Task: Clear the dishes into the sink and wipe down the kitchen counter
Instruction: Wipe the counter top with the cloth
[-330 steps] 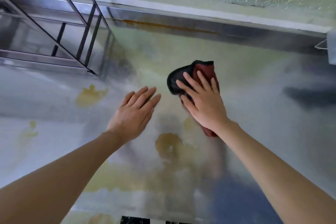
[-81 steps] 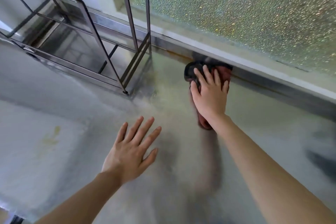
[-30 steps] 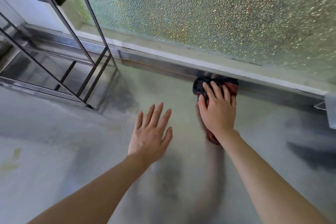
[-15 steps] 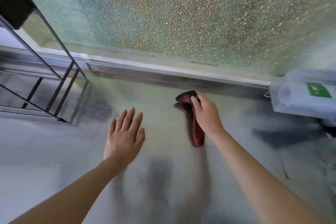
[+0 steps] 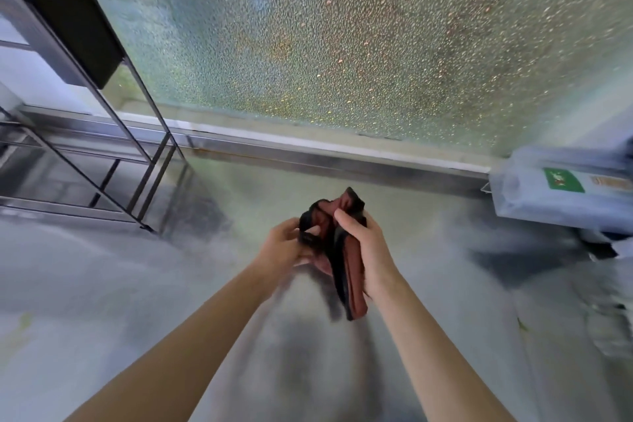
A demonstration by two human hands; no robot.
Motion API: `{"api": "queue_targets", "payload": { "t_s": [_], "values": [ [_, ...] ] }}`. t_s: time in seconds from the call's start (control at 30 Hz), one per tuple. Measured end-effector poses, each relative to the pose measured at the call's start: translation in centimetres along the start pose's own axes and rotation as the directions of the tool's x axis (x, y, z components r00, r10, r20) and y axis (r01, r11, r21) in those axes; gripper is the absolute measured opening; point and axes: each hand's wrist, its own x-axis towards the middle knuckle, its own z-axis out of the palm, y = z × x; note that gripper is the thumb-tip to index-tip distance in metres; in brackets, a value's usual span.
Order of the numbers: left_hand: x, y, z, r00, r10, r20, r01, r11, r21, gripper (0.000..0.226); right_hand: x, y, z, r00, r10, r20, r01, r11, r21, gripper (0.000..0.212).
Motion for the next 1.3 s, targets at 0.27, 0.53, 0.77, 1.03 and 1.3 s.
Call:
{"api": "queue_targets", "payload": {
  "t_s": [0.27, 0.53, 0.77, 1.03, 1.3],
  "values": [
    [0.8, 0.2, -3.6, 0.914, 0.332, -0.233, -0.185, 0.852, 0.489, 0.028, 1.4, 0.1, -2.2, 0.938, -0.343, -0.04, 0.227, 0.7, -0.677, 0.019],
    [-2.1, -3.7, -4.3, 0.742, 0.578, 0.339, -0.519, 0.175, 0.836, 0.024, 0.0, 1.8, -8.6, 0.773, -0.388, 0.501, 0.48, -0.158, -0.863, 0.035],
    [-2.9, -4.9, -6.3, 0.796, 0.554, 0.244, -0.39, 0.161, 0.907, 0.038, -2.7, 3.5, -5.6, 0.742, -0.594, 0.31, 0.343, -0.06, -0.937, 0.037],
    [1.6, -6.4, -9.1, 0.918, 0.397, -0.021, -0.006, 0.065, 0.998, 0.061, 5.6, 6.8, -2.6, 0.882, -0.451, 0.137, 0.022, -0.251, -0.968, 0.045],
    [2.6, -7.7, -9.6, 0.896, 0.443, -0.01, 0.008, 0.005, 1.0, 0.054, 13.0, 4.4, 0.0, 0.763, -0.646, 0.029, -0.083, -0.143, -0.986, 0.041]
  ]
}}
